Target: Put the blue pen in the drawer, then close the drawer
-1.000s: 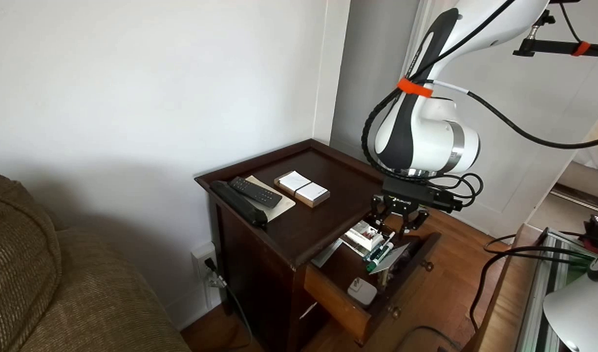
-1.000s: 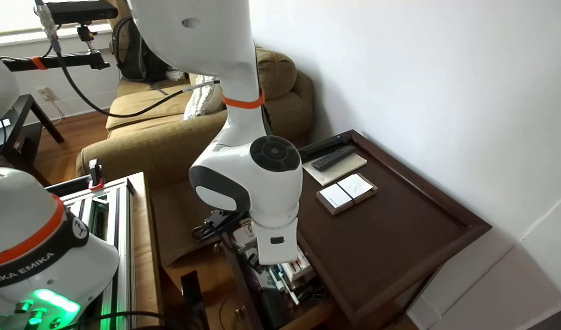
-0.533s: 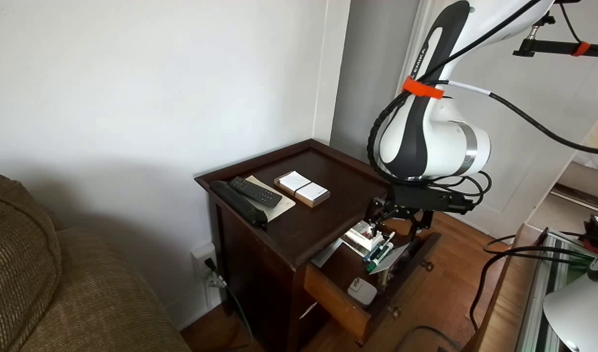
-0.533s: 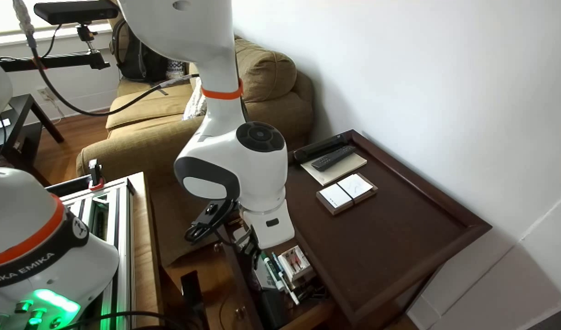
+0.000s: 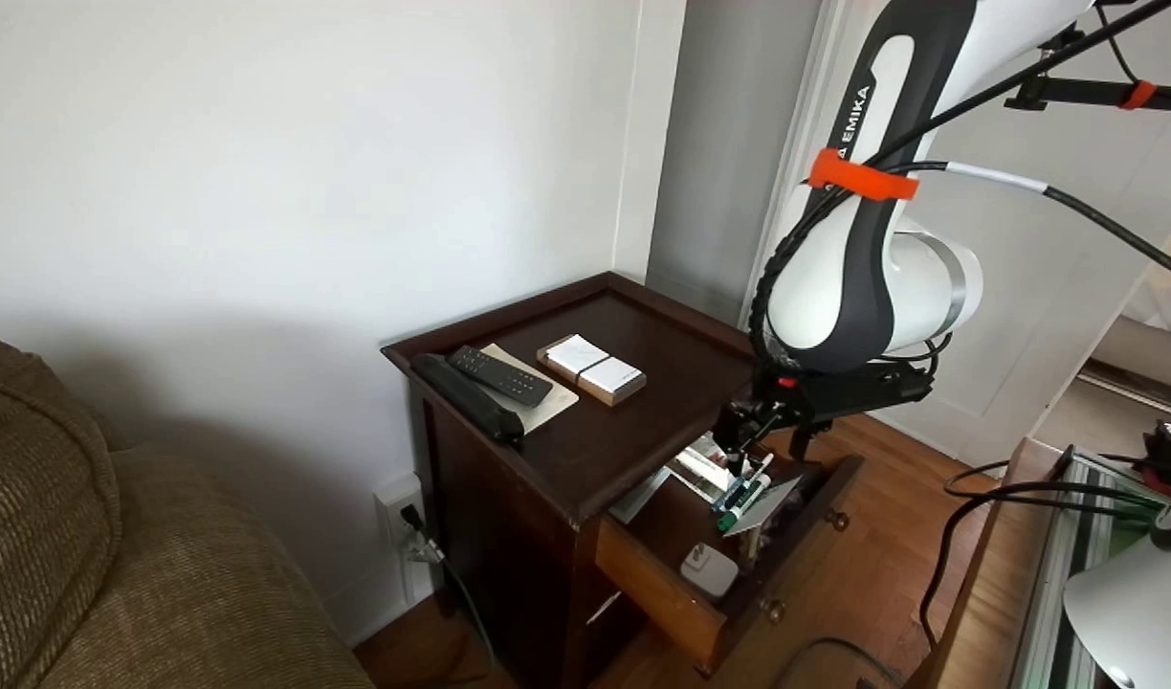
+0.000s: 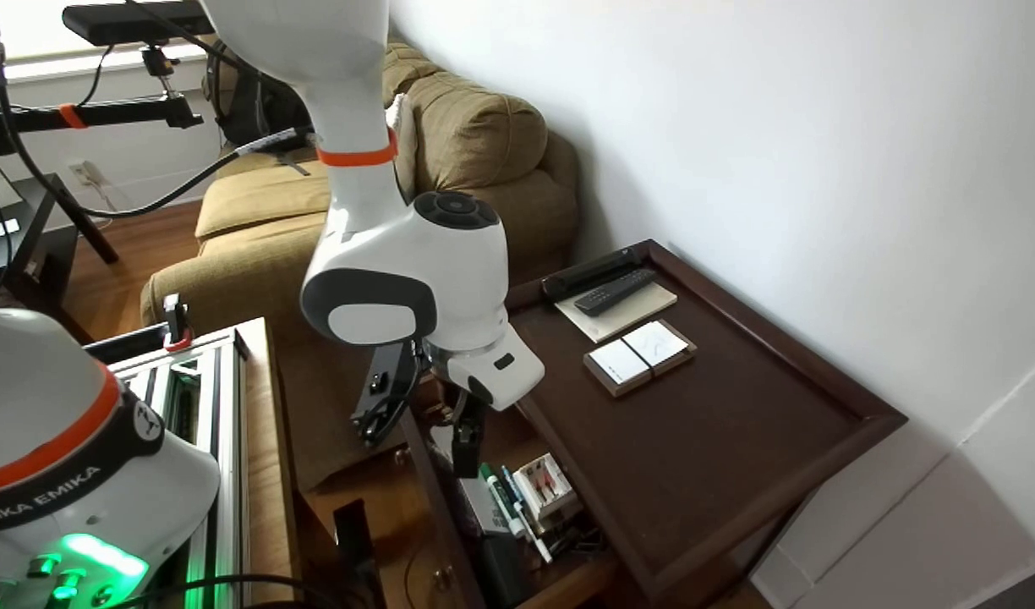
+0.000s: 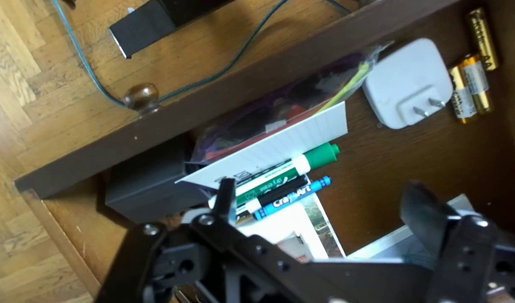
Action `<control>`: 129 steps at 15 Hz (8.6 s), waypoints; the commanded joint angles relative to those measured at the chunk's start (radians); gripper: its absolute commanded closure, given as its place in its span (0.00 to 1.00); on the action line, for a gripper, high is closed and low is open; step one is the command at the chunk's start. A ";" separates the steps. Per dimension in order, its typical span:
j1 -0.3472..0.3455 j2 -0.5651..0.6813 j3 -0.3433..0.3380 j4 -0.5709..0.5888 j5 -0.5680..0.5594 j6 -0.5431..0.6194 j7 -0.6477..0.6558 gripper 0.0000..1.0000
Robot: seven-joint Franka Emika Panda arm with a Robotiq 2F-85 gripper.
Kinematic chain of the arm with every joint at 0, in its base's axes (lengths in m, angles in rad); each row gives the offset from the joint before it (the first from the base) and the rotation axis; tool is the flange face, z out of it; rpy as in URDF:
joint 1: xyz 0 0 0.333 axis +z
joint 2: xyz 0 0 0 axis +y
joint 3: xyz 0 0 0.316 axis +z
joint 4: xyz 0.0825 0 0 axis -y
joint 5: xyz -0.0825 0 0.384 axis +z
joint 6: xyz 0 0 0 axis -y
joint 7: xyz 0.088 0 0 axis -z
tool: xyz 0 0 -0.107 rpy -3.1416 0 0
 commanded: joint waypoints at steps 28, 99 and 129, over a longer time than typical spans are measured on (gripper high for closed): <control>-0.058 0.011 -0.001 0.009 -0.220 -0.444 -0.301 0.00; 0.107 0.357 -0.160 0.191 -0.142 0.521 -0.129 1.00; 0.106 -0.297 -0.221 0.011 -0.322 -0.230 -0.153 0.00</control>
